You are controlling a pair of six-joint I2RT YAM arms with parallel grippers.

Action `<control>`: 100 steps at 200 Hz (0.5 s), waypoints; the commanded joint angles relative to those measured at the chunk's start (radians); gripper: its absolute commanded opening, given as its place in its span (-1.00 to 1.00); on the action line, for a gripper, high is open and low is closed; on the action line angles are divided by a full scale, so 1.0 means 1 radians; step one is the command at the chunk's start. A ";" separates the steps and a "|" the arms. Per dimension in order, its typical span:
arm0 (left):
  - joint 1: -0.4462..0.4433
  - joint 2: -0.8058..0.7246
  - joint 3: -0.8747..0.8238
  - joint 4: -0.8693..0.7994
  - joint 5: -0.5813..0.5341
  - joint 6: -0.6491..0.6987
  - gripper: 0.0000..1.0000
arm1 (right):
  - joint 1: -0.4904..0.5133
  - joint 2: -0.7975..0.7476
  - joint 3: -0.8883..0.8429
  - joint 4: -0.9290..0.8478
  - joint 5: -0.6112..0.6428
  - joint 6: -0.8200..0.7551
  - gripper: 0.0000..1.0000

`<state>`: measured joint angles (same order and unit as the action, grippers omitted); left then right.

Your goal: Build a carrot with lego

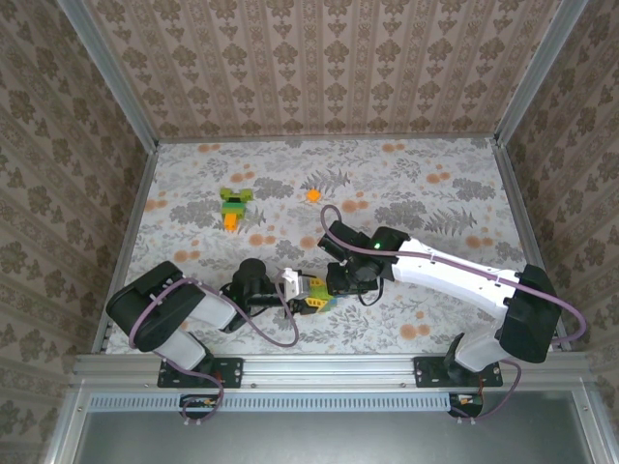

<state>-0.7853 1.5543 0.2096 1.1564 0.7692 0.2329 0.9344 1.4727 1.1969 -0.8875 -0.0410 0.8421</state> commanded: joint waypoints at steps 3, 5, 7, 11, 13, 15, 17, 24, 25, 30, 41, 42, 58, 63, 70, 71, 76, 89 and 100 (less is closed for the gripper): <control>-0.003 0.039 -0.009 -0.126 -0.057 0.044 -0.52 | 0.006 0.005 -0.018 0.019 -0.019 0.027 -0.62; -0.003 0.038 -0.009 -0.127 -0.058 0.043 -0.52 | 0.006 0.005 -0.019 0.021 -0.019 0.029 -0.62; -0.003 0.039 -0.009 -0.126 -0.059 0.044 -0.52 | 0.006 0.005 -0.020 0.022 -0.020 0.029 -0.62; -0.002 0.039 -0.009 -0.126 -0.059 0.044 -0.52 | 0.007 0.006 -0.021 0.025 -0.020 0.031 -0.62; -0.003 0.039 -0.009 -0.126 -0.059 0.043 -0.52 | 0.008 0.006 -0.023 0.025 -0.020 0.031 -0.62; -0.003 0.038 -0.010 -0.126 -0.059 0.043 -0.52 | 0.008 0.007 -0.023 0.026 -0.020 0.032 -0.62; -0.003 0.039 -0.009 -0.126 -0.060 0.043 -0.52 | 0.008 0.007 -0.025 0.028 -0.020 0.032 -0.62; -0.002 0.039 -0.009 -0.126 -0.060 0.043 -0.52 | 0.009 0.008 -0.026 0.030 -0.021 0.033 -0.62; -0.003 0.039 -0.009 -0.126 -0.061 0.044 -0.52 | 0.009 0.008 -0.026 0.030 -0.020 0.034 -0.62; -0.003 0.039 -0.009 -0.126 -0.061 0.044 -0.52 | 0.009 0.010 -0.028 0.031 -0.020 0.034 -0.62; -0.003 0.039 -0.009 -0.126 -0.061 0.043 -0.52 | 0.011 0.013 -0.030 0.028 -0.015 0.035 -0.62; -0.003 0.039 -0.009 -0.126 -0.062 0.043 -0.52 | 0.011 0.014 -0.031 0.027 -0.015 0.035 -0.62; -0.004 0.040 -0.009 -0.130 -0.063 0.043 -0.52 | 0.013 0.017 -0.035 0.022 -0.014 0.035 -0.62; -0.004 0.040 -0.007 -0.131 -0.063 0.043 -0.52 | 0.014 0.018 -0.036 0.020 -0.012 0.034 -0.62; -0.004 0.040 -0.008 -0.132 -0.062 0.043 -0.52 | 0.015 0.020 -0.036 0.013 -0.010 0.034 -0.62; -0.004 0.040 -0.007 -0.132 -0.063 0.043 -0.52 | 0.016 0.020 -0.034 0.012 -0.010 0.033 -0.62; -0.005 0.041 -0.006 -0.133 -0.065 0.044 -0.52 | 0.017 0.023 -0.034 0.007 -0.010 0.033 -0.62; -0.004 0.041 -0.006 -0.136 -0.066 0.045 -0.52 | 0.020 0.030 -0.028 -0.010 -0.009 0.029 -0.62; -0.005 0.040 -0.004 -0.136 -0.067 0.045 -0.52 | 0.025 0.036 -0.024 -0.024 -0.002 0.028 -0.62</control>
<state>-0.7868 1.5562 0.2123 1.1561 0.7643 0.2333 0.9436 1.4803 1.1854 -0.8520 -0.0433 0.8627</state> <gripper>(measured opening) 0.344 0.303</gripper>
